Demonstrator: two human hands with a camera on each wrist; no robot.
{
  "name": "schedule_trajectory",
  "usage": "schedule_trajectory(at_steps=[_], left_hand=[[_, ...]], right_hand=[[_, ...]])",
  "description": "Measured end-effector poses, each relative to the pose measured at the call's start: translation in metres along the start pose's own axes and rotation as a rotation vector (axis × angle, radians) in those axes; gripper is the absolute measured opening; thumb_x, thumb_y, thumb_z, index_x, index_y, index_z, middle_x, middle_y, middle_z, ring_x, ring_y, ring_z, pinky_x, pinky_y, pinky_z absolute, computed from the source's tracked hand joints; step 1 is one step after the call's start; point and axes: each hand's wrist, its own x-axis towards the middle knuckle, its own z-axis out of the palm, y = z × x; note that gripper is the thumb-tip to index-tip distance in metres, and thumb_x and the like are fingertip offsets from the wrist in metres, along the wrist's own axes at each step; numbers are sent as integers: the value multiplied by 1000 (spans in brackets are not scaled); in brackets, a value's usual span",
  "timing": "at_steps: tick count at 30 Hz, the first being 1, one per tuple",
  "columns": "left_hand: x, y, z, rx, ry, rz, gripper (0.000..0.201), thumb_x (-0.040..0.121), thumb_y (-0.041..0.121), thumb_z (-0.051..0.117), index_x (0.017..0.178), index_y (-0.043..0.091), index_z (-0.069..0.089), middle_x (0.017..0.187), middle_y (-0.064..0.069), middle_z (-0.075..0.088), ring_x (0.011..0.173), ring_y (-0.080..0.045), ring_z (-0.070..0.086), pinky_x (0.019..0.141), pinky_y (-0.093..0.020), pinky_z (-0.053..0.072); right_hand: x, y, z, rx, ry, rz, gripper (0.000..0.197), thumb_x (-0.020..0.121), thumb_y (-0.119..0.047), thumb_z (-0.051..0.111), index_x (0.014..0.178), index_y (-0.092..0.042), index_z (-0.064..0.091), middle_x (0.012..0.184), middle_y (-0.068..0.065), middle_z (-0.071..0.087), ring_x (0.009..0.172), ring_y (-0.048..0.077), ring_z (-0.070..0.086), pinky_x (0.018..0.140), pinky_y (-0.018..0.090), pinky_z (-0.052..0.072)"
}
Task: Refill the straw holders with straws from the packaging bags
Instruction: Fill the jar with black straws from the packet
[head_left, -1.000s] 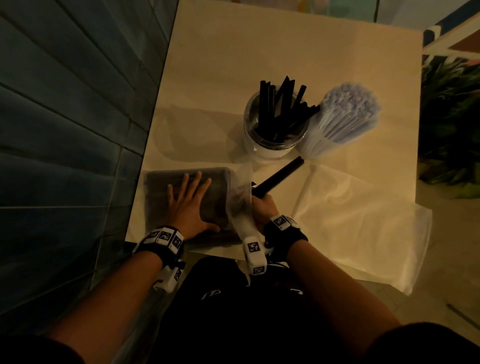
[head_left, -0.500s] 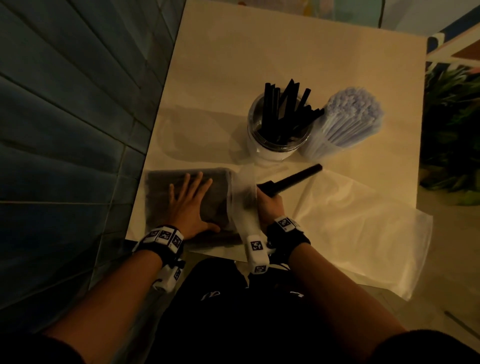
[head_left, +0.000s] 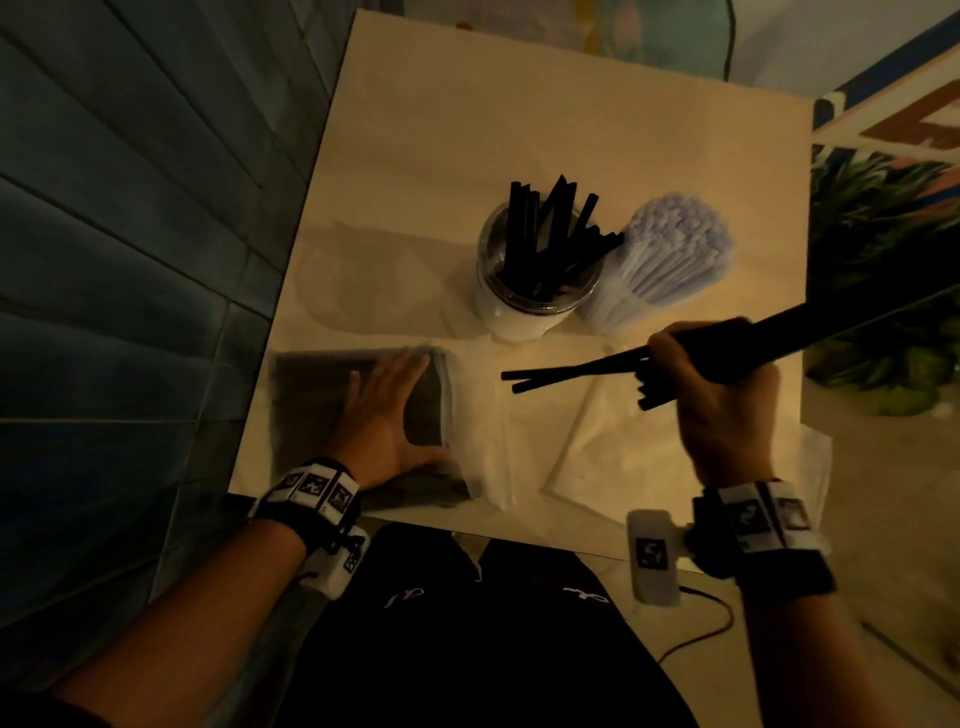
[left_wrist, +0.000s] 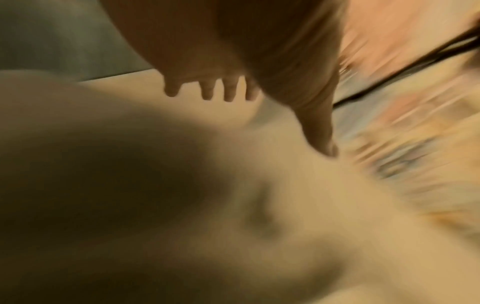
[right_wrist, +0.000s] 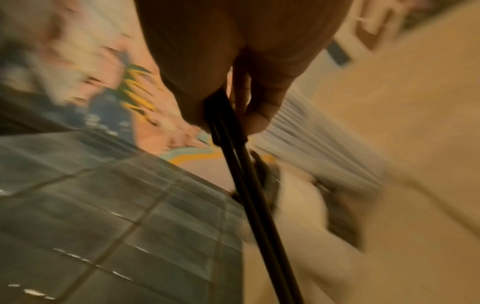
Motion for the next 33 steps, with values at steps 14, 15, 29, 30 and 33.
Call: schedule_trajectory(at_steps=[14, 15, 29, 30, 33], left_hand=[[4, 108, -22, -473, 71, 162, 26, 94, 46, 31, 76, 32, 44, 65, 10, 47, 60, 6, 50, 58, -12, 38], [0, 105, -21, -505, 60, 152, 26, 95, 45, 33, 77, 31, 45, 65, 8, 47, 59, 5, 49, 58, -11, 38], [-19, 98, -12, -1006, 174, -73, 24, 91, 31, 55, 74, 14, 53, 46, 13, 49, 42, 2, 41, 51, -15, 34], [-19, 100, -18, -1071, 211, -112, 29, 85, 40, 56, 79, 12, 55, 46, 12, 49, 42, 2, 42, 53, -18, 34], [-13, 104, -32, -1091, 320, -57, 46, 76, 67, 65, 94, 25, 61, 62, 12, 57, 55, -1, 52, 58, -22, 43]], right_hand=[[-3, -28, 63, 90, -174, -44, 29, 102, -24, 52, 87, -8, 71, 83, 14, 70, 75, 28, 70, 66, 45, 59], [-5, -26, 66, 115, -173, -40, 32, 103, -23, 48, 88, -4, 68, 83, 20, 67, 74, 32, 67, 63, 42, 56], [4, -9, 80, 163, -153, -7, 37, 106, -28, 39, 72, -18, 51, 58, 2, 54, 56, 29, 55, 55, 37, 44], [-1, -2, 83, 63, -201, 29, 36, 106, -28, 41, 73, -16, 51, 56, 1, 53, 53, 27, 54, 52, 34, 44], [-26, 22, 100, -222, -426, 42, 17, 102, -24, 48, 91, -16, 57, 70, 2, 61, 59, 18, 58, 56, 38, 49]])
